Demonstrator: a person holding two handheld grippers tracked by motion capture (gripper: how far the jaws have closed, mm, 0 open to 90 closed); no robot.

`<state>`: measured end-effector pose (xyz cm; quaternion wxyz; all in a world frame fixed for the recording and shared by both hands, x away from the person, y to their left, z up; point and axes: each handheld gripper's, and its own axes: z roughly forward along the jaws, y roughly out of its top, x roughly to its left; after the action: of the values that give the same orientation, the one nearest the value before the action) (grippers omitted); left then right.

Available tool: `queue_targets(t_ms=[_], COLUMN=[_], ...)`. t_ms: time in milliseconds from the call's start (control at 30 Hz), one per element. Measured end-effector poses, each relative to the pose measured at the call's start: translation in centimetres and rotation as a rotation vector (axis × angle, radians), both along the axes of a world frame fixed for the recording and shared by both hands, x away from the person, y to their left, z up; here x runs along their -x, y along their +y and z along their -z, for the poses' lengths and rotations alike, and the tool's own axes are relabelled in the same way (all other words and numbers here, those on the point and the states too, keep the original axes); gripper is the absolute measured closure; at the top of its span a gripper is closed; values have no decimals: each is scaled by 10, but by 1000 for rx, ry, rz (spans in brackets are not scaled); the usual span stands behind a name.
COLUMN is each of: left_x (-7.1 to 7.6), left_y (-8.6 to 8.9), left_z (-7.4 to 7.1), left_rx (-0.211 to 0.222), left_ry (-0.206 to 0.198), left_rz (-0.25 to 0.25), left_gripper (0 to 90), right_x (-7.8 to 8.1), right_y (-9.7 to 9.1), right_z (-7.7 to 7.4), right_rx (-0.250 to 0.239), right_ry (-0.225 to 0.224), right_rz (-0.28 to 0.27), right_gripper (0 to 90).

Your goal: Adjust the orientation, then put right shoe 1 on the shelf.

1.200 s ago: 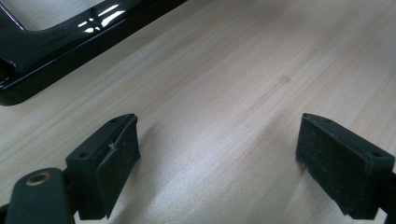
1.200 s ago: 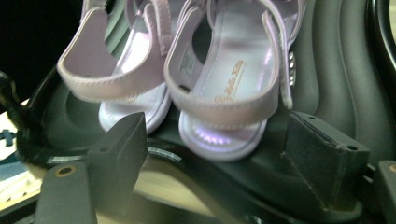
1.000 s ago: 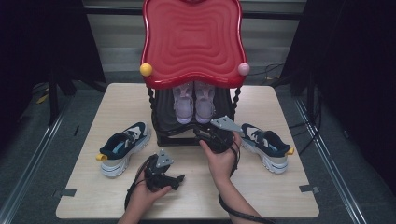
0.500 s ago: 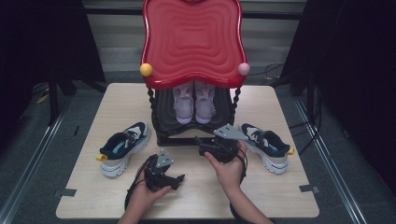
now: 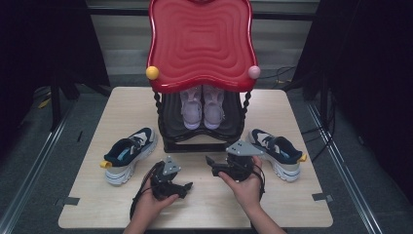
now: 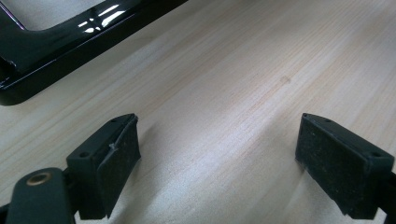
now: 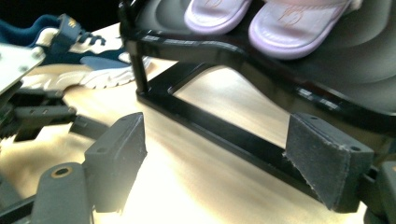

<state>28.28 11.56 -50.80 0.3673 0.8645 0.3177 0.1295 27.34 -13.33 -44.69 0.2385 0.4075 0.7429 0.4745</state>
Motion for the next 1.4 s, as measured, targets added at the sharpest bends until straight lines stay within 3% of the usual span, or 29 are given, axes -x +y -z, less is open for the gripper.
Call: queue_targets(t_ms=[367, 933, 1400], left_x=[0, 0, 0], left_y=[0, 0, 0], left_z=[0, 0, 0], left_rx=[1, 3, 4], left_ry=[0, 1, 1], left_rz=[-2, 0, -1], left_gripper=[134, 137, 137], right_x=[15, 25, 30], right_y=[-14, -39, -49], right_z=[16, 37, 53], right_rx=[29, 72, 89], right_ry=[36, 105, 180], right_rz=[-43, -76, -110], right_gripper=[198, 190, 141])
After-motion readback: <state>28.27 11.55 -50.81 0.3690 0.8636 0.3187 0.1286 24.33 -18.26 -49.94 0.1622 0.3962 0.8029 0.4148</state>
